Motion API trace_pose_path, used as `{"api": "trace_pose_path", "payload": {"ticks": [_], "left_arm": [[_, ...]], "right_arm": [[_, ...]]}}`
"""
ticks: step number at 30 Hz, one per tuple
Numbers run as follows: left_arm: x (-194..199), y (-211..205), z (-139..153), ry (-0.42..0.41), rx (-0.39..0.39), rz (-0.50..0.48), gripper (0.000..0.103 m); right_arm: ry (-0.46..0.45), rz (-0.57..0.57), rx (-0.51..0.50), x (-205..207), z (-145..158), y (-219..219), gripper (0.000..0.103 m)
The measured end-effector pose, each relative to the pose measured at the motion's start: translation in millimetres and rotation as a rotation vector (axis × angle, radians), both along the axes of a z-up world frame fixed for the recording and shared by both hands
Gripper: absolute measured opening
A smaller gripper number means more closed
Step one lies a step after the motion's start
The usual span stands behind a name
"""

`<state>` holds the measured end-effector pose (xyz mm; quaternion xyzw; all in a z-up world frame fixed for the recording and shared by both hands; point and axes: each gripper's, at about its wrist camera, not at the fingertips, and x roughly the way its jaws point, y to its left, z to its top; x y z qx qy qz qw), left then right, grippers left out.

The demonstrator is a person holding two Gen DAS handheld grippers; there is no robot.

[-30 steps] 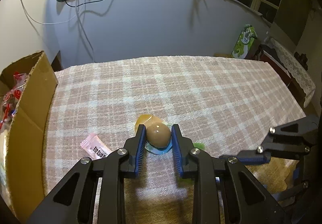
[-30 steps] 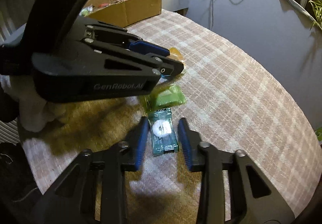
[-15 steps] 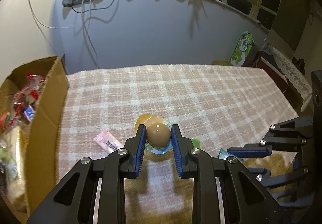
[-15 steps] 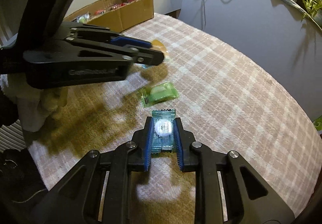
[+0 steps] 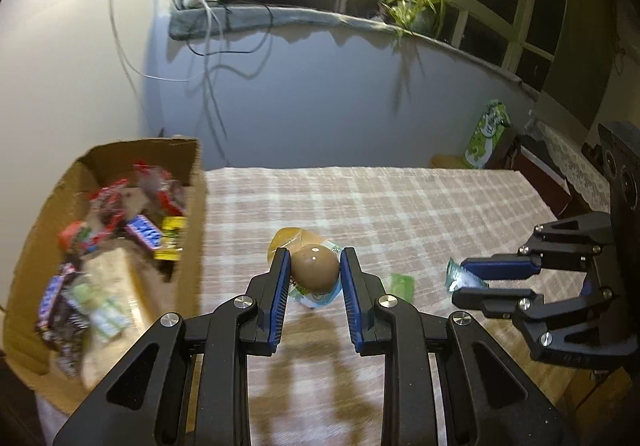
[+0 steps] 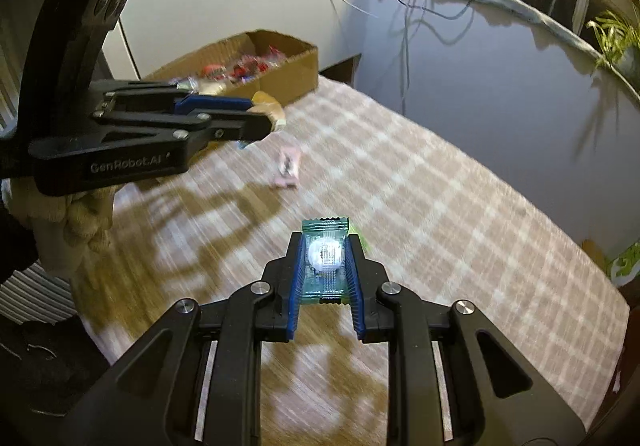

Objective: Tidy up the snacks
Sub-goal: 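Carry the egg cup and teal candy into the box and release both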

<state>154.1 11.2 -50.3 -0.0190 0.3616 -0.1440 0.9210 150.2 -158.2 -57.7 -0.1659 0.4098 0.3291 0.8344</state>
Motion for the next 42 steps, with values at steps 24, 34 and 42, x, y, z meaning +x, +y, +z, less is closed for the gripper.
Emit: {"api": "trace_pose_path", "payload": {"ticks": [24, 34, 42], "left_arm": [[-25, 125, 6, -0.016, -0.011, 0.204, 0.024], [-28, 147, 3, -0.006, -0.003, 0.240, 0.024], [-27, 152, 3, -0.002, -0.002, 0.250, 0.024]], "right_arm": [[-0.055, 0.166, 0.037, 37, 28, 145, 0.021], [-0.016, 0.206, 0.047, 58, 13, 192, 0.021], [0.025, 0.210, 0.066, 70, 6, 209, 0.021]]}}
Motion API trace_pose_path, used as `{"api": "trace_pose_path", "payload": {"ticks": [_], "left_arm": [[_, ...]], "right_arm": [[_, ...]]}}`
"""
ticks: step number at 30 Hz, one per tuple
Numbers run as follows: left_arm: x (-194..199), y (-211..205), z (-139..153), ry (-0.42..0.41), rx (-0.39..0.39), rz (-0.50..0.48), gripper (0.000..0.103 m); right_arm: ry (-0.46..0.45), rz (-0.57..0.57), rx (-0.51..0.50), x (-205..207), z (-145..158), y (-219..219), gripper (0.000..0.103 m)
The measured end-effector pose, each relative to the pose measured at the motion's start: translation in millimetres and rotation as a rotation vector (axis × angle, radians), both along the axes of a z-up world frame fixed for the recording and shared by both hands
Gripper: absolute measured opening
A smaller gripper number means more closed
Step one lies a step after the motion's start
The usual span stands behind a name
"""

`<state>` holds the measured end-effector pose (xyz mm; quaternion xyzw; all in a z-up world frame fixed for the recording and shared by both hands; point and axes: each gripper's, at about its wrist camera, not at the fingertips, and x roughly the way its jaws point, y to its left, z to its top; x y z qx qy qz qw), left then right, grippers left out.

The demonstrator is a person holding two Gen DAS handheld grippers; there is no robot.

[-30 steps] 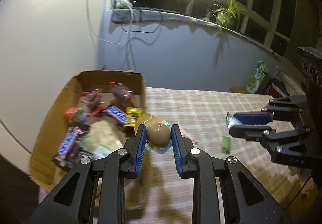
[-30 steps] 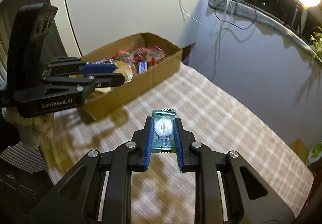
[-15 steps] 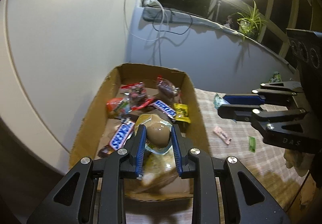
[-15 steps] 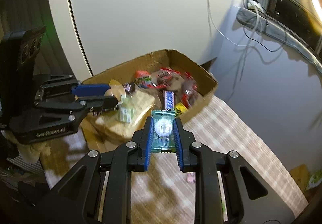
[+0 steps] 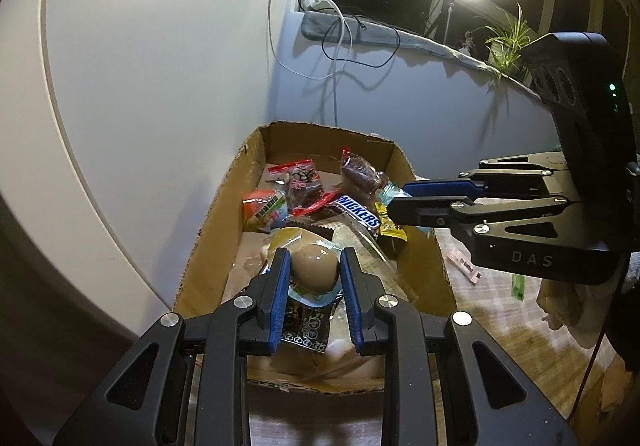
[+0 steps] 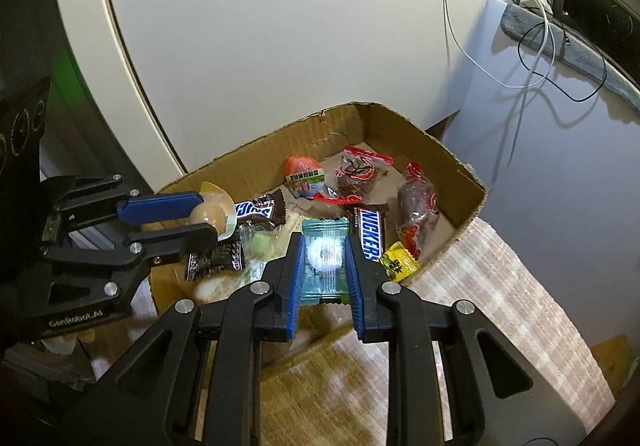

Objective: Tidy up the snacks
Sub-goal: 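Carry the egg cup and teal candy into the box and release both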

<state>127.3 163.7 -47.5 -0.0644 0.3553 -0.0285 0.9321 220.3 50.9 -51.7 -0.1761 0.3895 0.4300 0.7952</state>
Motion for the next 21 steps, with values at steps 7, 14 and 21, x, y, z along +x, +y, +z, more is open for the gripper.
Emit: {"api": "trace_pose_path", "payload": {"ticks": [7, 14, 21], "left_arm": [[1, 1, -1, -0.001, 0.006, 0.003, 0.025], [-1, 1, 1, -0.009, 0.029, 0.023, 0.052], [0, 0, -2, 0.000, 0.052, 0.029, 0.058]], "right_arm": [[0.000, -0.004, 0.003, 2, 0, 5, 0.030], [-0.038, -0.034, 0.011, 2, 5, 1, 0.079], [-0.052, -0.062, 0.016, 4, 10, -8, 0.088]]}}
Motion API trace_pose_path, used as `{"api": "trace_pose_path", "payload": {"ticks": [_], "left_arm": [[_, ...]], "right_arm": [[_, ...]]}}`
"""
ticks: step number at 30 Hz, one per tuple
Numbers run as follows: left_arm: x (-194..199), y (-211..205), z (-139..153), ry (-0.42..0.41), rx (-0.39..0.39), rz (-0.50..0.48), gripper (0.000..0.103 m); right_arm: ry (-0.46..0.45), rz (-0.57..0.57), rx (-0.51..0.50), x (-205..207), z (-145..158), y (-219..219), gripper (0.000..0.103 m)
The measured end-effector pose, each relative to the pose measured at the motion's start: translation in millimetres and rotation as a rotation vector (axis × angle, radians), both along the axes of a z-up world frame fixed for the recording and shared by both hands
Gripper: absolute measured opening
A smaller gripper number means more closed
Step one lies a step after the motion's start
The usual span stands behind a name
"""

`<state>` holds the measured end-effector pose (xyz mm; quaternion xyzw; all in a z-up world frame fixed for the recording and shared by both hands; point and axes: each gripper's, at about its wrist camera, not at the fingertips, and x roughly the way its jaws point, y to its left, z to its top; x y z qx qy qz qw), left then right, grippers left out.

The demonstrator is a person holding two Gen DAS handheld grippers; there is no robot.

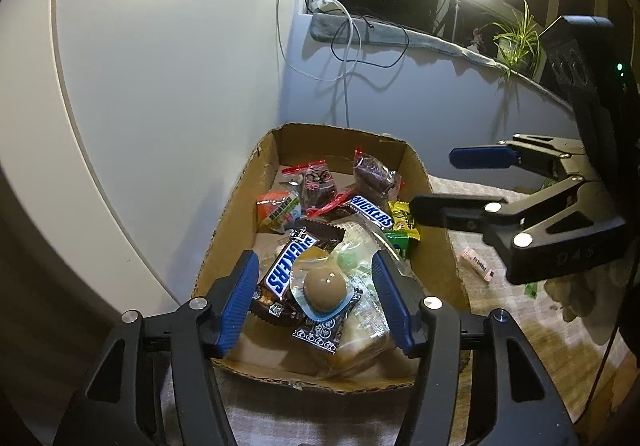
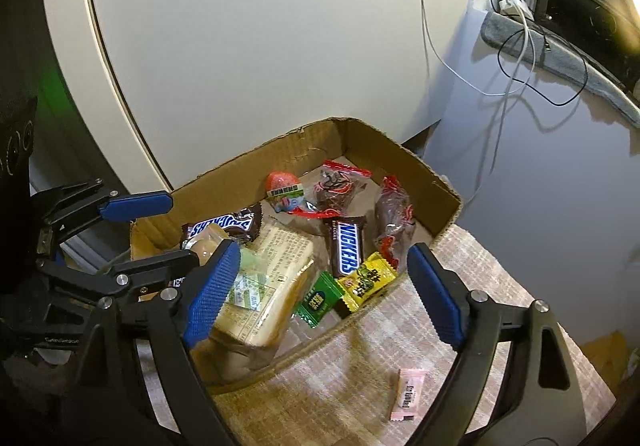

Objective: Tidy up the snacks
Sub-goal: 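Carry the egg cup and teal candy into the box and release both, then move both tools back over the pink candy and green candy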

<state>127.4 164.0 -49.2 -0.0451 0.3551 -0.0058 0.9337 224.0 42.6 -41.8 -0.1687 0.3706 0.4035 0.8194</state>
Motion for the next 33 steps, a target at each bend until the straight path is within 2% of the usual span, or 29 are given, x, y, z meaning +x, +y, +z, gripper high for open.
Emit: {"api": "trace_pose_path", "payload": {"ticks": [19, 33], "left_arm": [[-3, -13, 6, -0.001, 0.016, -0.003, 0.060], [-7, -40, 15, -0.020, 0.011, -0.042, 0.060]], "right_arm": [[0.006, -0.045, 0.018, -4, 10, -38, 0.088], [-0.003, -0.097, 0.007, -12, 11, -95, 0.088]]}}
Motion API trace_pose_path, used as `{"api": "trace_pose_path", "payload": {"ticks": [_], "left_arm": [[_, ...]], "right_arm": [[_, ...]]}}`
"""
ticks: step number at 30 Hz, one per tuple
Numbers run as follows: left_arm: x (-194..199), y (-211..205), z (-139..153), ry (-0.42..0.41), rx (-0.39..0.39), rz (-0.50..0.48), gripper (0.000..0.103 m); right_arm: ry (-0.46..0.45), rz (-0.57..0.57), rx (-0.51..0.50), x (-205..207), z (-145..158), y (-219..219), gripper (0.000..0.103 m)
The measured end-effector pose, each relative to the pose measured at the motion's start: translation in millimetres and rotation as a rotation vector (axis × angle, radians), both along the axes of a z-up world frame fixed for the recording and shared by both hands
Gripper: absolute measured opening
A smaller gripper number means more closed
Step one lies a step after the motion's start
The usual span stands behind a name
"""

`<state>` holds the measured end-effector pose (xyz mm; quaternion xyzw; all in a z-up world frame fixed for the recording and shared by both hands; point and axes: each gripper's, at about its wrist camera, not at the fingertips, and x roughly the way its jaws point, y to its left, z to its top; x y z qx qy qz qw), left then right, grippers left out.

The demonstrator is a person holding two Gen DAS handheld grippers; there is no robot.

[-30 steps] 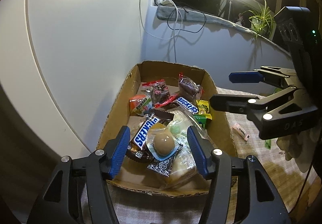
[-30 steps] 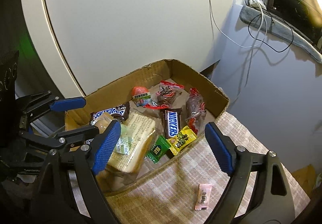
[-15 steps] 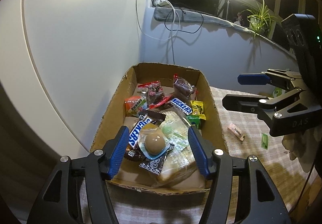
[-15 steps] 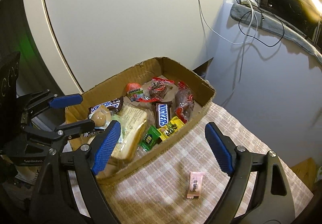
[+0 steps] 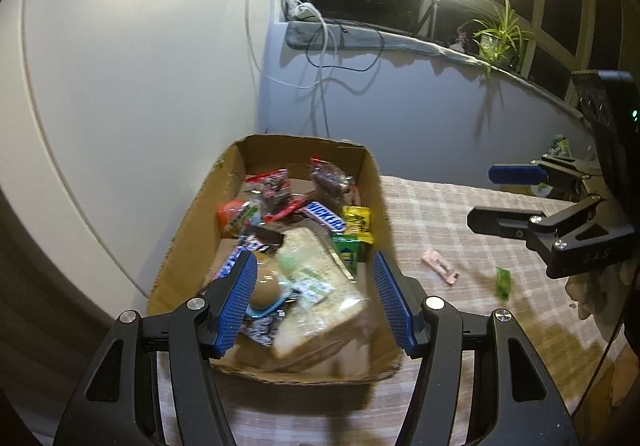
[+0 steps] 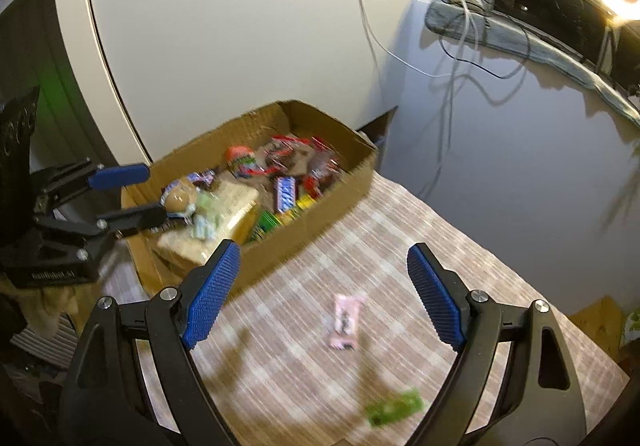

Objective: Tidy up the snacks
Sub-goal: 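Move both tools back over the pink candy and green candy, then grasp the pink candy with the left tool while the right tool grasps the green candy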

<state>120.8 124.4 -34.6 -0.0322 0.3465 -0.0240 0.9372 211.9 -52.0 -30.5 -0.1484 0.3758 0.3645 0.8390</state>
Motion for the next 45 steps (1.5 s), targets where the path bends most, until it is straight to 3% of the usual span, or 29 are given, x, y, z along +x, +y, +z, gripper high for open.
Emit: {"api": "trace_pose_path", "payload": {"ticks": [9, 16, 24, 34, 45], "left_arm": [[7, -40, 1, 0.000, -0.019, -0.083, 0.059], [14, -81, -5, 0.029, -0.047, -0.177, 0.043], [30, -120, -32, 0.128, -0.101, -0.252, 0.032], [54, -126, -56, 0.205, -0.145, -0.223, 0.032], [69, -117, -71, 0.240, -0.152, -0.166, 0.032]], "right_arm": [[0.051, -0.055, -0.046, 0, -24, -56, 0.088], [0.160, -0.117, -0.078, -15, -50, -92, 0.087], [0.320, -0.170, -0.064, -23, -84, -97, 0.053], [0.239, -0.263, -0.073, -16, -90, -91, 0.042], [0.182, -0.271, -0.107, -5, -93, -78, 0.047]]}}
